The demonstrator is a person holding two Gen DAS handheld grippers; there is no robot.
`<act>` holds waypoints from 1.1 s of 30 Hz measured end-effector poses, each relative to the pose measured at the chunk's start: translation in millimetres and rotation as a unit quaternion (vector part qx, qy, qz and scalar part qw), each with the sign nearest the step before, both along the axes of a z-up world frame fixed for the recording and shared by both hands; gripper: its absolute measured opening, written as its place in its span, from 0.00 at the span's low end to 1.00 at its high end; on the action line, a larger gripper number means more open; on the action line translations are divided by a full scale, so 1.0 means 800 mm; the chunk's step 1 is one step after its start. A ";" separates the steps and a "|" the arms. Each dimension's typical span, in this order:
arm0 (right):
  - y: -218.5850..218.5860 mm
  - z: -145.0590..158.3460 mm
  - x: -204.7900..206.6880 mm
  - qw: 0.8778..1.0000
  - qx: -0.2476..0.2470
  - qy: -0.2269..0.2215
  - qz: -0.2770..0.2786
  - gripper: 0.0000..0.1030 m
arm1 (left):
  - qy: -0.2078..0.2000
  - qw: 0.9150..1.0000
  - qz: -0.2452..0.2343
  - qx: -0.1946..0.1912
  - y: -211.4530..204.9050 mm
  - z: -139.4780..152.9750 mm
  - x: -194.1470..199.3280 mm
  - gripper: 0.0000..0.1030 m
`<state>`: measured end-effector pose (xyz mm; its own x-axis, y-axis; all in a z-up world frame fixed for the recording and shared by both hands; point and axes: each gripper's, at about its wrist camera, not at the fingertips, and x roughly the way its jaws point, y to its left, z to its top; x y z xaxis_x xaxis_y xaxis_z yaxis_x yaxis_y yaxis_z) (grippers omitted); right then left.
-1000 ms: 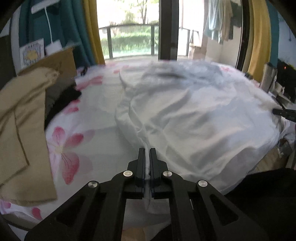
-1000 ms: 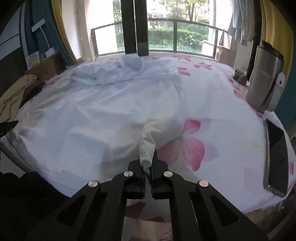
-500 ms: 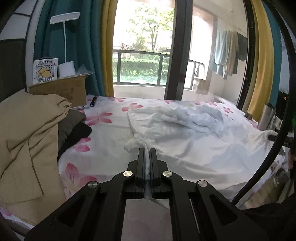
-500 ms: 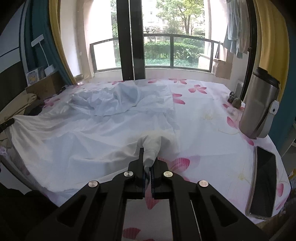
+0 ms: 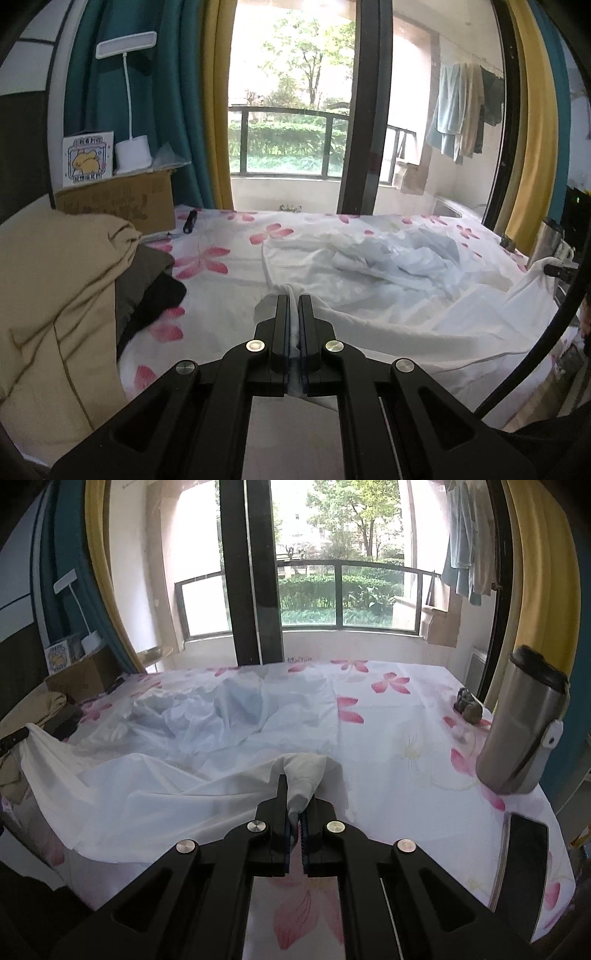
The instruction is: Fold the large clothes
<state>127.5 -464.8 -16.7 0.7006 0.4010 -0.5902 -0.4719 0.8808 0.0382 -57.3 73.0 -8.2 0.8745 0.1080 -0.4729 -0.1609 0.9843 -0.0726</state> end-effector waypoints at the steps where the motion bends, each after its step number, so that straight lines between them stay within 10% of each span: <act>1: 0.000 0.002 0.005 1.000 0.003 -0.001 -0.001 0.04 | -0.003 1.000 0.002 0.000 0.001 0.003 0.004 0.04; 33: 0.044 0.022 0.150 0.998 0.044 -0.024 -0.035 0.04 | -0.006 0.999 0.045 -0.020 0.049 0.010 0.145 0.04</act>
